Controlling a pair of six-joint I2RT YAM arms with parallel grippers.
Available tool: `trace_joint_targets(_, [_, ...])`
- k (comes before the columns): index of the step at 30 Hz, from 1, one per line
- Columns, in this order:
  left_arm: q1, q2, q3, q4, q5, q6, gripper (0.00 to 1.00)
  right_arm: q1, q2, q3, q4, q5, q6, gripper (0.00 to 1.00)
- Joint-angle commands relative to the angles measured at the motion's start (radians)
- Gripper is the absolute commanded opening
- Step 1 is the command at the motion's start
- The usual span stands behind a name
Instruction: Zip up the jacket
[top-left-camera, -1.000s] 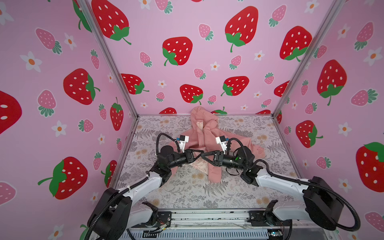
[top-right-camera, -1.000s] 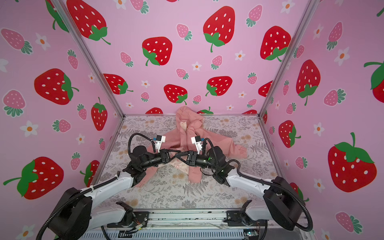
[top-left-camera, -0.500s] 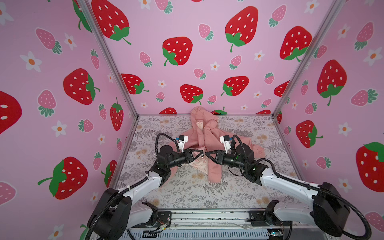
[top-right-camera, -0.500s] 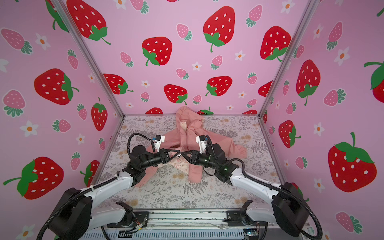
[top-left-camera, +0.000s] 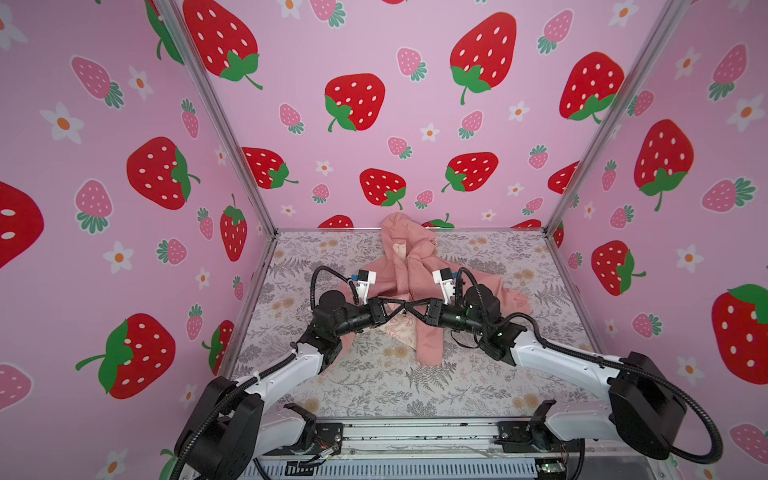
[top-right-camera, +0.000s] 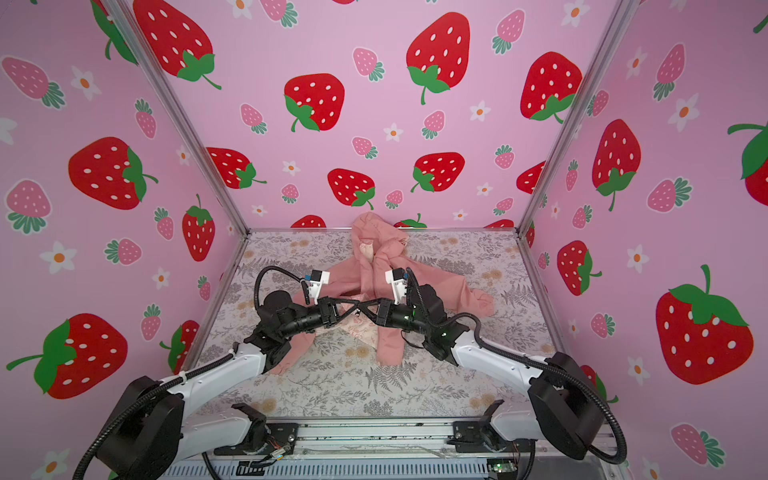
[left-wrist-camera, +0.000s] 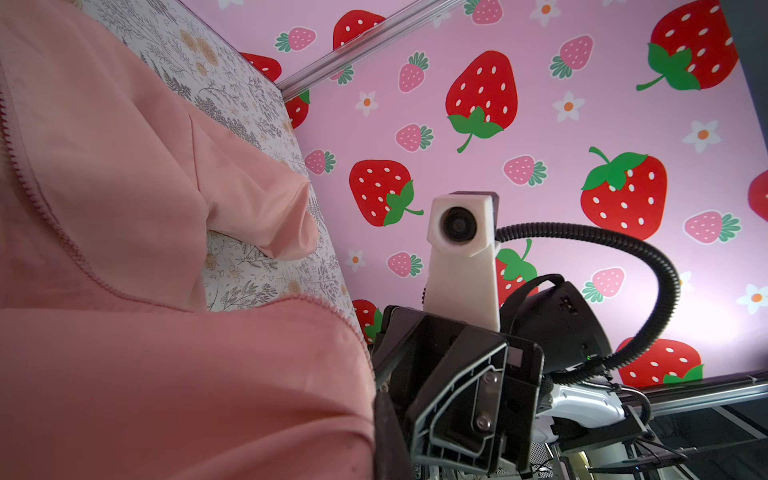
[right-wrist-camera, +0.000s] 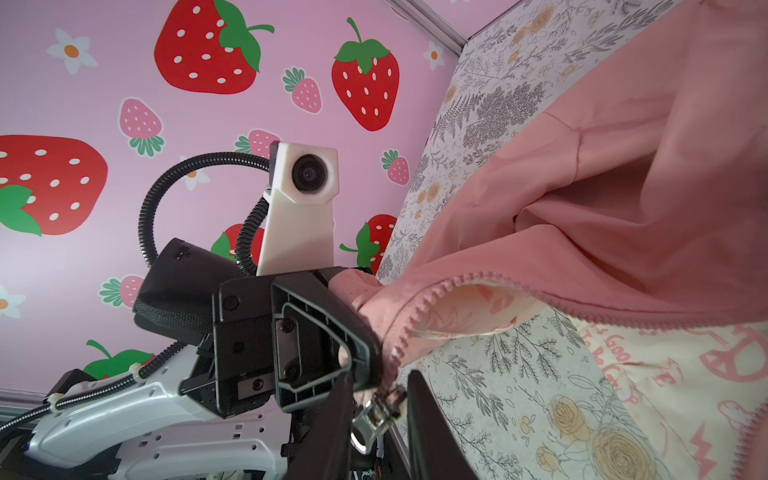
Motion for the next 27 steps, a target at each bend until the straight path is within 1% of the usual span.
trace_joint_targets(1, [0.004,-0.019,0.032,0.068,0.031,-0.024,0.0,-0.002,0.014,0.02,0.057,-0.027,0.019,0.23])
trace_joint_targets(13, [0.004,-0.016,0.046,0.083,0.027,-0.052,0.0,0.011,0.022,0.013,0.056,-0.047,0.006,0.17])
trace_joint_targets(27, [0.007,-0.007,0.051,0.085,0.026,-0.055,0.0,0.07,0.066,0.012,0.05,-0.089,-0.033,0.15])
